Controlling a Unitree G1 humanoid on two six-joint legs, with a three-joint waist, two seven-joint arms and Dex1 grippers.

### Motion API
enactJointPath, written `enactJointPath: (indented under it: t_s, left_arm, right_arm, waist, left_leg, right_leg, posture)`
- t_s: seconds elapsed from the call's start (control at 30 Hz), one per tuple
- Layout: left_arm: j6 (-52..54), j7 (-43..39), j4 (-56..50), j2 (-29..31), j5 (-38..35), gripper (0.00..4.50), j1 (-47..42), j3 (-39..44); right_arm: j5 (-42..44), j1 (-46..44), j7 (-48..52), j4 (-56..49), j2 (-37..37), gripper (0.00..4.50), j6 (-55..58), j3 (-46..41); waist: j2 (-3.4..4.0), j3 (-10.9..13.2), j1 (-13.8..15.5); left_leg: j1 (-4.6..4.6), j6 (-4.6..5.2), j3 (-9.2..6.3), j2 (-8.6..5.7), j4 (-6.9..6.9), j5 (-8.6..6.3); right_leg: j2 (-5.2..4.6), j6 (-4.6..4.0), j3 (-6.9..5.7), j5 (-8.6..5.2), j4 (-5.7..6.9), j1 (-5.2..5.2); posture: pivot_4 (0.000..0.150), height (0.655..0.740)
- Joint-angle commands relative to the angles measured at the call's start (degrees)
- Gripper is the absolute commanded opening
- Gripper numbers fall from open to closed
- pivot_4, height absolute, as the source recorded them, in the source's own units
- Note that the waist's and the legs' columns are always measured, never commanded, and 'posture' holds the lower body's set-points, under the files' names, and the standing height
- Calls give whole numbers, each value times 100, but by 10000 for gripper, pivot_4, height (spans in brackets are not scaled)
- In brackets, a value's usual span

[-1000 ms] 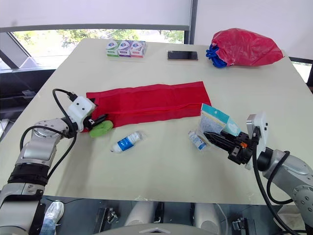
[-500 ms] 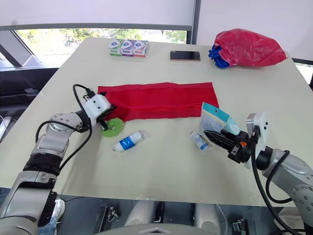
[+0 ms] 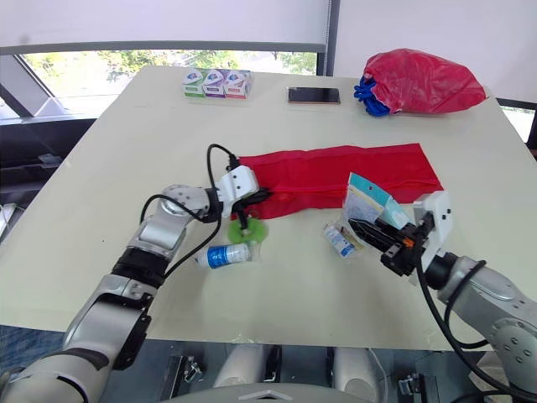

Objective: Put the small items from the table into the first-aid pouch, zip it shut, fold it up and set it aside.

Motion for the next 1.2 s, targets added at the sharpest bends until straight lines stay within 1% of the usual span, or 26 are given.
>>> enactJointPath:
  t_s: [0.03, 0.2, 0.3, 0.37, 0.53, 0.67, 0.9, 1.07, 1.2]
  left_arm:
    - [261, -100, -61, -208, -50, 450, -378, -81]
    - [613, -265, -79, -375, -103, 450, -611, -139]
    - [894, -309, -165, -467, -176, 450, -675, -109]
    - [1124, -335, -314, -512, -261, 450, -676, -75]
    - [1525, -313, -625, -537, -429, 450, -600, -3]
    - [1983, -325, -997, -625, -775, 450, -541, 161]
    - [2256, -331, -1585, -512, -880, 450, -239, 98]
    - [2403, -363, -1839, -437, -917, 450, -57, 42]
    - [2541, -418, -1977, -413, -974, 450, 64, 8]
  right_arm:
    - [442, -521, -805, 167, 422, 989, 210, 315]
    - [592, -1183, -1808, 853, 1258, 989, 379, 716]
    - [520, -1335, -2096, 1195, 1620, 989, 456, 827]
    - [408, -1371, -2141, 1425, 1798, 989, 495, 945]
    - [486, -1541, -2153, 1885, 2188, 989, 606, 973]
    - [508, -1701, -2139, 2263, 2435, 989, 685, 927]
    - [736, -2089, -2181, 2920, 2863, 989, 761, 643]
    - [775, -2331, -2287, 3461, 3271, 989, 459, 221]
    - [780, -2475, -2206, 3646, 3578, 989, 238, -26]
  waist:
    - [-1, 1, -3]
    - [0, 1, -19]
    - [1, 2, 3]
    - [1, 2, -1]
    - [2, 2, -13]
    - [2, 2, -19]
    - [5, 1, -57]
    - [7, 1, -86]
    - [7, 2, -146]
  left_leg:
    - [-3, 0, -1, 0, 4, 0]
    - [-3, 1, 2, 0, 6, 0]
    - [-8, 1, -4, 1, 7, 0]
    - [-13, 1, -7, 0, 7, 0]
    - [-16, 3, -6, 0, 7, -1]
    - [-13, 3, -8, 2, 7, -1]
    - [-8, 3, -2, 3, 7, -1]
    - [-7, 2, -3, 4, 7, -1]
    - [-6, 2, -3, 4, 7, -1]
  right_leg:
    - [3, 0, 0, 0, 1, -1]
    - [9, 0, 10, 0, 2, -2]
    - [15, 0, 9, 0, 3, -4]
    - [15, 0, 9, 0, 2, -5]
    - [16, 1, 11, 1, 1, -7]
    - [19, 1, 12, 1, 4, -7]
    - [22, 1, 22, 2, 7, -7]
    - [24, 0, 22, 2, 9, -6]
    - [28, 1, 28, 2, 8, -6]
  posture:
    - [1500, 7400]
    - [1500, 7400]
    - [1500, 7400]
    - [1500, 7400]
    - [1500, 7400]
    - [1500, 7400]
    - [1500, 7400]
    - [1500, 7400]
    - [1500, 7400]
